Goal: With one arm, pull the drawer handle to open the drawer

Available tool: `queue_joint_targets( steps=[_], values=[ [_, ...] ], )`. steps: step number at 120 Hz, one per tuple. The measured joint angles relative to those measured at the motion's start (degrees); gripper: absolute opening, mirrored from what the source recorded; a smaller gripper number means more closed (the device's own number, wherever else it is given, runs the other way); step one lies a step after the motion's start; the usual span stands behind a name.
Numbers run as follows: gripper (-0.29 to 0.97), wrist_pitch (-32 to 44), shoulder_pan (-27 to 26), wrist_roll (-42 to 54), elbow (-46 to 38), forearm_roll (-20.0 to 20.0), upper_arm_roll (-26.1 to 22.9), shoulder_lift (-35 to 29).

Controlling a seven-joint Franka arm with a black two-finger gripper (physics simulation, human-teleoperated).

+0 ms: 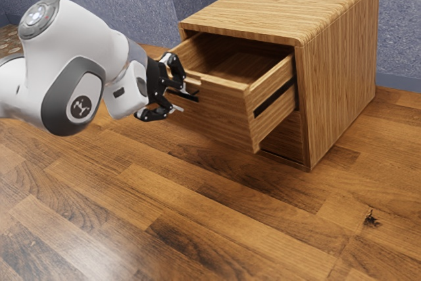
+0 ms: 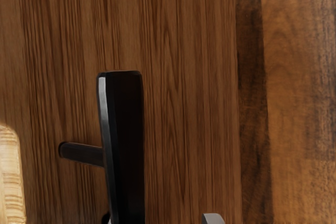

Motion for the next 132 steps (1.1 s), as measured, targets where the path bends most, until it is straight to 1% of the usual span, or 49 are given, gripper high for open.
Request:
queue_joint_targets(
  steps=[15,57,132],
  values=[
    [0.09,0.0,0.0,0.0,-0.8,0.0,0.3,-0.9],
    [0.17,0.0,0.7,0.0,-1.0,0.0,0.3,-1.1],
    [0.2,0.0,0.7,-0.1,-0.8,-0.1,0.3,-1.7]
  ],
)
